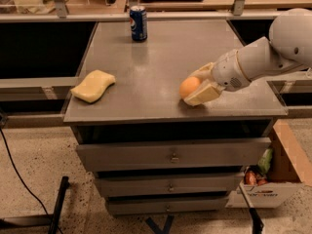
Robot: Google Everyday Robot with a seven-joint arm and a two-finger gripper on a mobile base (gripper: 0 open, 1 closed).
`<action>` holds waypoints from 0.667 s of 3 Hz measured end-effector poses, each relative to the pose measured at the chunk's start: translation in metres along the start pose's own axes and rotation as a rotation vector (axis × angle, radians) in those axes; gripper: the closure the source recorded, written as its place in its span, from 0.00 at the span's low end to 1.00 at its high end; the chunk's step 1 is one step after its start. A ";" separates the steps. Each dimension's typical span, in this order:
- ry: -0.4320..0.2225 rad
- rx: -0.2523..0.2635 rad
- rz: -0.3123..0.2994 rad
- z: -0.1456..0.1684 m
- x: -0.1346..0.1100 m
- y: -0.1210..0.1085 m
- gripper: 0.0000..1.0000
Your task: Move orange near pepsi can
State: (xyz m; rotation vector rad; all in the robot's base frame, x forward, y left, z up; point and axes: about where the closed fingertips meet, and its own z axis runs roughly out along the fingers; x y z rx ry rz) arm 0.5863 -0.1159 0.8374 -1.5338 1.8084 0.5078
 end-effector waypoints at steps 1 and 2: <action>-0.003 -0.005 -0.002 0.002 -0.001 0.001 1.00; -0.003 -0.005 -0.002 0.002 -0.001 0.001 1.00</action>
Offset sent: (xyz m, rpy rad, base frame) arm 0.0000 0.0020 -0.0007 0.0030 0.0013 0.0049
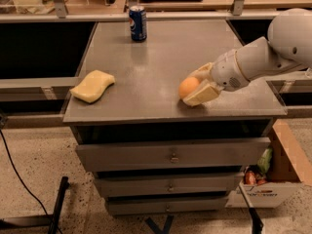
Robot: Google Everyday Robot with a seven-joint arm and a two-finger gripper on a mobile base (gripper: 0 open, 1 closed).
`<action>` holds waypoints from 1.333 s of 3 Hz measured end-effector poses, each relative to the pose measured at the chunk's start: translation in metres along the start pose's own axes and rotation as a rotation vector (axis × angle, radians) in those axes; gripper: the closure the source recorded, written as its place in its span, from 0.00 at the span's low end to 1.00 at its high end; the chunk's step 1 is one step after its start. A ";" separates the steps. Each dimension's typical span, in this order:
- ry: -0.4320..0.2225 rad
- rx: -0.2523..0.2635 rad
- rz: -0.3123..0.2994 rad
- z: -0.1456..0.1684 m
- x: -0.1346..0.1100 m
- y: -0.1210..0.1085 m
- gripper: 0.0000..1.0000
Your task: Move orange near pepsi can
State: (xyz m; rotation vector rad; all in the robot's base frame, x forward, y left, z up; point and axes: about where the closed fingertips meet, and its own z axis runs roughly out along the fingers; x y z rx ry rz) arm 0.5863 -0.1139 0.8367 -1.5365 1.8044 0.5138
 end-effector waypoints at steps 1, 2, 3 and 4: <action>-0.078 0.066 0.017 -0.006 -0.008 -0.009 1.00; -0.157 0.161 0.002 -0.020 -0.024 -0.041 1.00; -0.208 0.217 -0.003 -0.029 -0.038 -0.082 1.00; -0.276 0.236 -0.005 -0.021 -0.055 -0.124 1.00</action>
Offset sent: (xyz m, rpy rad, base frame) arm 0.0763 -0.0250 0.0862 0.2324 -0.2897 -0.1713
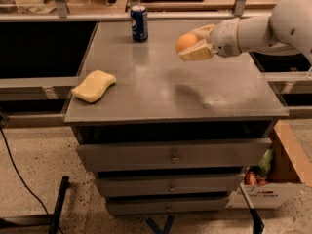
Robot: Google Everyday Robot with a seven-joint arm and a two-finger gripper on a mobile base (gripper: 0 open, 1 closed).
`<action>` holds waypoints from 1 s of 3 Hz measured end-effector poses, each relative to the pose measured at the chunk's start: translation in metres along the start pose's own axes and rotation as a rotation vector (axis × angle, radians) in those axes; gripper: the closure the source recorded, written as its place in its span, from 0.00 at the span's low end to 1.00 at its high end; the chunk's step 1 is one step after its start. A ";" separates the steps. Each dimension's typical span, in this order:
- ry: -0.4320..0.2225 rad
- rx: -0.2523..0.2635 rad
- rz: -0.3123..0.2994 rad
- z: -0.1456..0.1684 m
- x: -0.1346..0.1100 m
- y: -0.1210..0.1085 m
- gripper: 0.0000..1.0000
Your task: Move orange near pepsi can
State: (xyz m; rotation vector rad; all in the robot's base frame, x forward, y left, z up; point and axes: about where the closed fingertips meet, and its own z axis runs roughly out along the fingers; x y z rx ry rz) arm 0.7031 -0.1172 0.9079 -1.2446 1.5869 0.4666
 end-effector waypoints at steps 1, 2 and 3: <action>-0.053 0.033 0.015 0.030 -0.003 -0.033 1.00; -0.061 0.084 0.060 0.059 0.006 -0.062 1.00; -0.073 0.124 0.104 0.081 0.007 -0.080 1.00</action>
Offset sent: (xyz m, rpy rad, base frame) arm 0.1323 0.0170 -0.0238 0.1239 -0.0059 -0.1784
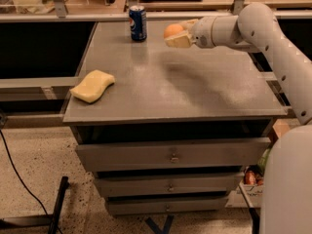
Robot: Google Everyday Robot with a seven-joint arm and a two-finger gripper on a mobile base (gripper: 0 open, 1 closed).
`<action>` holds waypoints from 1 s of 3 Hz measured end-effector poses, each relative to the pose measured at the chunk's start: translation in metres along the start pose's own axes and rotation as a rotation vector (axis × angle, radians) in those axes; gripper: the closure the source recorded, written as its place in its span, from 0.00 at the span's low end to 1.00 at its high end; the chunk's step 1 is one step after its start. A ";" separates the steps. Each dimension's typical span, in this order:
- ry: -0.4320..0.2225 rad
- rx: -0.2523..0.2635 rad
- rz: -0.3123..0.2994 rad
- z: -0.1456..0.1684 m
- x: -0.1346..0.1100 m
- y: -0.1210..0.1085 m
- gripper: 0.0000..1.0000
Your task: Move orange near pepsi can
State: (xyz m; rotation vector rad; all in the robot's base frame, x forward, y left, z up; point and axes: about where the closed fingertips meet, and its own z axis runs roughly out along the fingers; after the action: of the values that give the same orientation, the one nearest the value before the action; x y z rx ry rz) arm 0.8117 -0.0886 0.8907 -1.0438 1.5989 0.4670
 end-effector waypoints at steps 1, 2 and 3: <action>-0.041 0.038 0.033 0.022 0.000 -0.008 1.00; -0.065 0.053 0.047 0.041 -0.005 -0.014 1.00; -0.070 0.060 0.056 0.063 -0.010 -0.016 1.00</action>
Offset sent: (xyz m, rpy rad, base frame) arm 0.0544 0.0315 -0.0012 0.1127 -0.0358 -0.0759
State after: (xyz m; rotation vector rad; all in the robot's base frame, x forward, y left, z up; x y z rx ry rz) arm 0.8609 -0.0451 0.8843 -0.9294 1.5739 0.4851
